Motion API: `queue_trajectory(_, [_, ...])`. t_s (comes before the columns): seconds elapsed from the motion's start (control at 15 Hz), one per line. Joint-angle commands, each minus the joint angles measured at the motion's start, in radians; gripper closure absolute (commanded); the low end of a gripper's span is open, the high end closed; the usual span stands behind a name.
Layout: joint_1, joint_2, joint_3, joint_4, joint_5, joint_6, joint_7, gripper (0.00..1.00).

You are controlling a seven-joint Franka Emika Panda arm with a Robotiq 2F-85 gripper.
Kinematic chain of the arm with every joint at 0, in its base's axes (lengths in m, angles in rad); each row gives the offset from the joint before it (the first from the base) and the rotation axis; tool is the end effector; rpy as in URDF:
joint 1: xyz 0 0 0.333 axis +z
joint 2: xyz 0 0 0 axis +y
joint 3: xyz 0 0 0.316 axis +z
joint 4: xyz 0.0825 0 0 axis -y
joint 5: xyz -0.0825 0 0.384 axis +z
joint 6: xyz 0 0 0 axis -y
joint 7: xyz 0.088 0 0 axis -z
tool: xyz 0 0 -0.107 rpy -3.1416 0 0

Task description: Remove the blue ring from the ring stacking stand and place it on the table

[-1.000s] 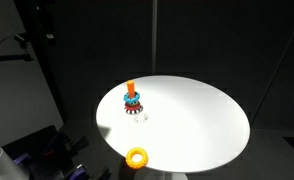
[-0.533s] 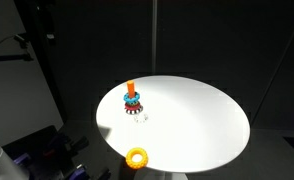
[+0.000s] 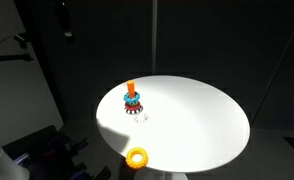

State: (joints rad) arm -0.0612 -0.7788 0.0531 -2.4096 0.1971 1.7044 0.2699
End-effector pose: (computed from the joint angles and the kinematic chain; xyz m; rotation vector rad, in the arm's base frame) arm 0.3215 0.0200 0.5757 -2.9380 0.4607 -0.0788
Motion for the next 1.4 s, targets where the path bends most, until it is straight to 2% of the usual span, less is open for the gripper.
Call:
queue_trajectory(0.0, [-0.03, 0.065, -0.022, 0.002, -0.021, 0.095, -0.025, 0.0])
queue_trajectory(0.4, [-0.052, 0.185, -0.056, -0.023, -0.034, 0.352, -0.043, 0.0])
queue_trajectory(0.6, [-0.053, 0.252, -0.077, -0.009, -0.029, 0.44, -0.049, 0.0])
queue_trajectory(0.8, [-0.061, 0.298, -0.083, 0.002, -0.042, 0.474, -0.03, 0.0])
queue_trajectory(0.87, [-0.047, 0.267, -0.082, -0.026, -0.025, 0.468, -0.031, 0.0])
queue_trajectory(1.33, [-0.046, 0.277, -0.083, -0.027, -0.025, 0.471, -0.031, 0.0])
